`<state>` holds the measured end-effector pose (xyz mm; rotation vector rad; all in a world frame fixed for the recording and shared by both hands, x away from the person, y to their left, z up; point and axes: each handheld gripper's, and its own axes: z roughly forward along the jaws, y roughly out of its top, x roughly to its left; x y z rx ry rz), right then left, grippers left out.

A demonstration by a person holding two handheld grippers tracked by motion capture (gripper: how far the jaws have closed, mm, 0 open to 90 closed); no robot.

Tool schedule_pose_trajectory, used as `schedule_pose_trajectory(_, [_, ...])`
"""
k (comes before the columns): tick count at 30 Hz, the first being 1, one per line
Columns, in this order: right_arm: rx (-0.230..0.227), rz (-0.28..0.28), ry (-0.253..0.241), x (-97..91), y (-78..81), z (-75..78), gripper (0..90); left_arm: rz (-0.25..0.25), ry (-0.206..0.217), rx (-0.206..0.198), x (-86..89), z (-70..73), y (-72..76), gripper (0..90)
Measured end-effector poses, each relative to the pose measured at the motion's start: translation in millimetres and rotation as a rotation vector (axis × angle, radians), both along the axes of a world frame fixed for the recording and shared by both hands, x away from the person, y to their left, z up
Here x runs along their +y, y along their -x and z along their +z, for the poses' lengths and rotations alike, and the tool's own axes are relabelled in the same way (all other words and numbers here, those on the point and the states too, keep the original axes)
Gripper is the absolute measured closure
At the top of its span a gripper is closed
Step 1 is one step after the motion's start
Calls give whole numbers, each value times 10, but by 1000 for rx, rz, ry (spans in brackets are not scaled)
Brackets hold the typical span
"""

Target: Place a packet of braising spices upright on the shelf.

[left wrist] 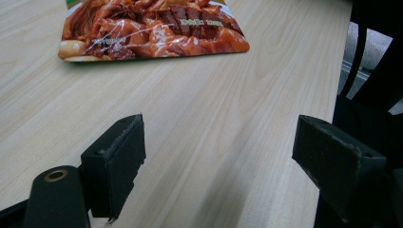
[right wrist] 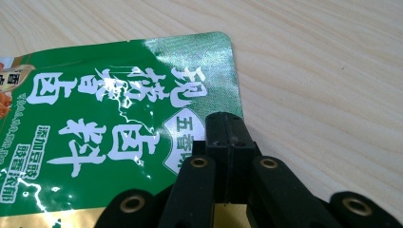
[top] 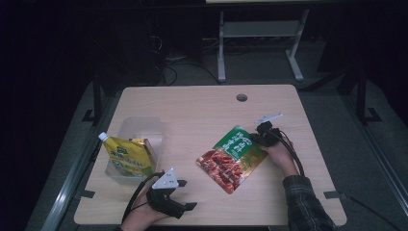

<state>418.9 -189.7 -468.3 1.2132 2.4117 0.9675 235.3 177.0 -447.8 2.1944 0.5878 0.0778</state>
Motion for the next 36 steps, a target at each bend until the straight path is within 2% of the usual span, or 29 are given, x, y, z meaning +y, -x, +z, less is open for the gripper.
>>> schedule_pose_trajectory(5, [18, 21, -13, 34, 33, 3, 900, -1, 1, 2, -10, 0, -3, 176])
schedule_pose_trajectory(14, [16, 121, -14, 221, 193, 5, 900, 4, 1, 2, -26, -2, 0, 176])
schedule_pose_trajectory(17, [18, 123, -3, 251, 227, 32, 895, 6, -2, -3, -31, 0, 5, 176])
schedule_pose_trajectory(18, [12, 122, -18, 245, 244, 65, 851, 5, -4, -7, -33, 0, 6, 176])
schedule_pose_trajectory(19, [-4, 108, -54, 218, 304, 161, 803, 4, -5, -7, -34, -1, 7, 176])
schedule_pose_trajectory(20, [-4, 108, -54, 218, 304, 161, 803, 5, -5, -7, -36, -2, 9, 176])
schedule_pose_trajectory(21, [-16, 106, -68, 199, 344, 204, 758, 3, -7, -7, -36, -2, 9, 176])
schedule_pose_trajectory(22, [-45, 96, -94, 160, 455, 260, 653, 2, -7, -8, -32, -2, 6, 176])
schedule_pose_trajectory(23, [-49, 97, -108, 142, 510, 274, 595, 2, -7, -8, -32, -2, 6, 176])
schedule_pose_trajectory(24, [-49, 97, -108, 142, 510, 274, 595, 3, -6, -7, -29, 1, 3, 176])
schedule_pose_trajectory(28, [-30, 100, -112, 91, 752, 293, 389, 6, -3, -7, -20, 1, -9, 176])
schedule_pose_trajectory(32, [-24, 105, -115, 81, 890, 287, 355, 0, -10, -10, -22, -1, -7, 176])
schedule_pose_trajectory(34, [-29, 124, -94, 81, 1001, 273, 343, -1, -8, -9, -23, -5, -10, 176])
schedule_pose_trajectory(36, [-25, 128, -95, 82, 1031, 266, 341, 0, -7, -8, -23, -6, -11, 176])
